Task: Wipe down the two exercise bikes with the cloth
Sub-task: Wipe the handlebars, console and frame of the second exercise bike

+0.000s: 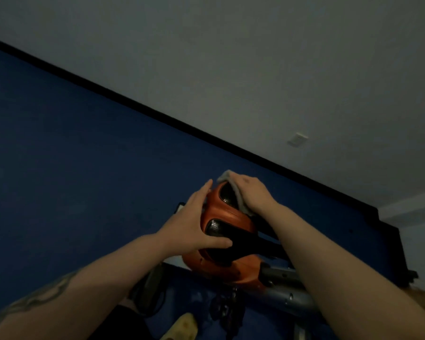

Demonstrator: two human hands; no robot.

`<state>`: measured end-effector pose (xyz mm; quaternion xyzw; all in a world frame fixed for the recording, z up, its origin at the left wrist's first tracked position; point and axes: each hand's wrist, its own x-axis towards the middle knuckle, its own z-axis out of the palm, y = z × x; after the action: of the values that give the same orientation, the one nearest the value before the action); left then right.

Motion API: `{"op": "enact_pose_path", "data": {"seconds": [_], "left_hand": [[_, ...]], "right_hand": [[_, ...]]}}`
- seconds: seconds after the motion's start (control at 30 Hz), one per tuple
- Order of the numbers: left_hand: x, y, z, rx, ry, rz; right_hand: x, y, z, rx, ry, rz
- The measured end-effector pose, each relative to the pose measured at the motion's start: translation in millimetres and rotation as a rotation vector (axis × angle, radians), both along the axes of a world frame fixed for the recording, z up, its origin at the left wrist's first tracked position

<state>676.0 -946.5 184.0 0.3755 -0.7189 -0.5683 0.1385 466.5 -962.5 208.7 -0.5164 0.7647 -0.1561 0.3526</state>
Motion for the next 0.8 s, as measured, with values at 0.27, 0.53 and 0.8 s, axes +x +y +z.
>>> {"op": "enact_pose_path", "data": {"seconds": [0.27, 0.53, 0.8], "left_hand": [[-2.3, -14.9, 5.2, -0.106, 0.059, -0.082], [-26.7, -76.7, 25.5, -0.404, 0.036, -0.543], [-76.5, -124.9, 36.6, -0.688, 0.1, -1.171]], "right_hand": [[4.1, 16.0, 3.7, -0.056, 0.02, -0.018], [21.8, 60.6, -3.9, -0.168, 0.402, -0.216], [30.2, 82.6, -4.4, 0.001, 0.755, -0.669]]}}
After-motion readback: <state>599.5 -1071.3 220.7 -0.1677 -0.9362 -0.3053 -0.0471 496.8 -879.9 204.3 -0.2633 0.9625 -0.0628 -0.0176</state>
